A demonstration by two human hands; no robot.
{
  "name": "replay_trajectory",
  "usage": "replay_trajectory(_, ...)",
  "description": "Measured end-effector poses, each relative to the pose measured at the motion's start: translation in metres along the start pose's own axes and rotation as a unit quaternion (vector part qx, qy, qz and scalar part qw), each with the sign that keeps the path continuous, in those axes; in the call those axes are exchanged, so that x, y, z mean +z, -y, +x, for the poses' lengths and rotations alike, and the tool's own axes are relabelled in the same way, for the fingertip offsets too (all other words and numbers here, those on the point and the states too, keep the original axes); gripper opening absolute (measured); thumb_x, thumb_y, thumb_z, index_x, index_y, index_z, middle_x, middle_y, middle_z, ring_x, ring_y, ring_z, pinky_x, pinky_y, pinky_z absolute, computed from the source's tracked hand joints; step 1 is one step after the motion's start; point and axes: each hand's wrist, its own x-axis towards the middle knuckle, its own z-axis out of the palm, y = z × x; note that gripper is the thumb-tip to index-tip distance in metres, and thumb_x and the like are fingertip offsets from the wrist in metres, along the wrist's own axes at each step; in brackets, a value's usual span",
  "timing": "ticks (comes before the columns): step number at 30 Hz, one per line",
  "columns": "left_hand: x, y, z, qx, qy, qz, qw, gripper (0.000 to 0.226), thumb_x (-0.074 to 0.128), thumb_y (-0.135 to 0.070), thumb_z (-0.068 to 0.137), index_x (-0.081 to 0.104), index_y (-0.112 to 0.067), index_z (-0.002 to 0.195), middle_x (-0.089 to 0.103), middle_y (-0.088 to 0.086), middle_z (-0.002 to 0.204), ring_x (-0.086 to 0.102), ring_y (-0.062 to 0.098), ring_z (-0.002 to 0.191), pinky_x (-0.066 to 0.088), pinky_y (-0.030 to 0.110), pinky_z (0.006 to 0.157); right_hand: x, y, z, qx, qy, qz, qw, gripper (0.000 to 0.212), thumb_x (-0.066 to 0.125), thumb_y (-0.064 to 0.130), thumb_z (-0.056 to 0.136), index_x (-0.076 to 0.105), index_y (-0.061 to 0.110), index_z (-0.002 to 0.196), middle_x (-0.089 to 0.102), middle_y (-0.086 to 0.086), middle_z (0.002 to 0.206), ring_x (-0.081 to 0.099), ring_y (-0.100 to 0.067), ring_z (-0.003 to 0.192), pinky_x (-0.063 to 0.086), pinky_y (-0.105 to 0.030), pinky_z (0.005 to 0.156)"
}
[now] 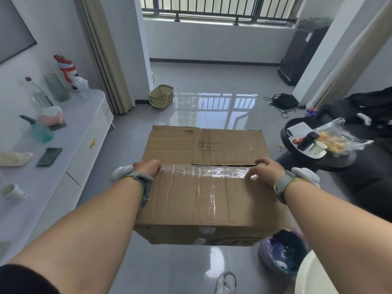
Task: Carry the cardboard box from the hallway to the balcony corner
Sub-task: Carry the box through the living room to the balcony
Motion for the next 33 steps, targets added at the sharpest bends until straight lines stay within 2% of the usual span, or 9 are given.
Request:
replay_trajectory(4,0.012,-0.027,0.037,-0.001,0.013,0.008,1.000,0.022,0.063,-0.023,0.076,0.051,-0.011,0.090,0.053,0.008,0.091,0.042,0.012,0.053,0.037,0.022,0.045,-0.005,0.008,0.043,0.011,0.001,0.000,1.000,0.060,0.077,0.028,0.060,0.061,0.023,0.117,0.060,0.001,0.107,0.056,-0.020,0.094,0.041,-0.025,0.075)
replay_trajectory(7,0.020,-0.053,0.065,-0.038,0.014,0.075,0.996,0.016,0.058,-0.025,0.072,0.058,-0.010,0.077,0.056,0.005,0.068,0.048,0.019,0.049,0.037,0.025,0.046,-0.012,0.018,0.085,0.013,0.008,0.000,1.000,0.063,0.078,0.029,0.057,0.061,0.024,0.117,0.061,0.000,0.110,0.057,-0.021,0.098,0.043,-0.026,0.078)
replay_trajectory(10,0.029,-0.077,0.091,-0.041,0.018,0.103,0.994,0.020,0.053,-0.021,0.078,0.054,-0.009,0.062,0.053,0.009,0.066,0.052,0.019,0.043,0.036,0.025,0.048,-0.019,0.031,0.128,0.006,0.019,0.007,1.000,0.066,0.077,0.030,0.055,0.061,0.025,0.119,0.061,0.001,0.109,0.058,-0.022,0.098,0.045,-0.027,0.080)
replay_trajectory(14,0.049,-0.129,0.114,-0.072,-0.018,0.118,0.990,0.020,0.053,-0.025,0.068,0.058,-0.007,0.067,0.056,0.008,0.060,0.051,0.025,0.051,0.033,0.030,0.050,-0.036,0.054,0.190,0.003,0.033,0.022,0.999,0.067,0.078,0.028,0.050,0.061,0.026,0.115,0.062,-0.001,0.107,0.061,-0.024,0.096,0.051,-0.031,0.084)
replay_trajectory(19,0.070,-0.183,0.146,-0.057,-0.016,0.119,0.991,0.019,0.053,-0.025,0.076,0.052,-0.007,0.070,0.052,0.014,0.092,0.047,0.031,0.079,0.036,0.032,0.068,-0.062,0.084,0.256,-0.020,0.025,0.028,0.999,0.069,0.077,0.028,0.046,0.063,0.023,0.113,0.065,-0.001,0.105,0.065,-0.024,0.097,0.052,-0.036,0.090)
replay_trajectory(23,0.079,-0.215,0.172,-0.044,-0.020,0.113,0.992,0.026,0.055,-0.028,0.071,0.052,-0.007,0.086,0.052,0.011,0.090,0.047,0.030,0.070,0.035,0.032,0.056,-0.076,0.099,0.292,-0.026,0.025,0.042,0.998,0.078,0.072,0.032,0.035,0.063,0.022,0.112,0.066,-0.003,0.111,0.065,-0.026,0.099,0.052,-0.039,0.092)
replay_trajectory(25,0.081,-0.232,0.188,-0.052,-0.018,0.133,0.990,0.023,0.053,-0.027,0.071,0.056,-0.007,0.082,0.054,0.008,0.079,0.047,0.026,0.060,0.033,0.031,0.052,-0.082,0.106,0.310,-0.028,0.024,0.041,0.998,0.077,0.072,0.032,0.036,0.063,0.022,0.112,0.066,-0.004,0.112,0.065,-0.027,0.100,0.052,-0.039,0.093)
replay_trajectory(29,0.085,-0.264,0.224,-0.059,-0.004,0.146,0.988,0.017,0.052,-0.027,0.067,0.053,-0.010,0.065,0.051,0.006,0.069,0.048,0.023,0.058,0.033,0.030,0.049,-0.089,0.123,0.343,-0.024,0.011,0.026,0.999,0.076,0.070,0.037,0.037,0.064,0.024,0.112,0.066,-0.004,0.109,0.064,-0.027,0.101,0.051,-0.038,0.093)
replay_trajectory(33,0.086,-0.280,0.268,-0.048,0.001,0.158,0.986,0.016,0.051,-0.026,0.070,0.052,-0.010,0.069,0.049,0.006,0.068,0.045,0.025,0.056,0.030,0.030,0.050,-0.089,0.142,0.371,-0.021,0.002,0.014,1.000,0.058,0.074,0.031,0.052,0.064,0.025,0.109,0.065,-0.006,0.109,0.062,-0.027,0.101,0.050,-0.034,0.091)
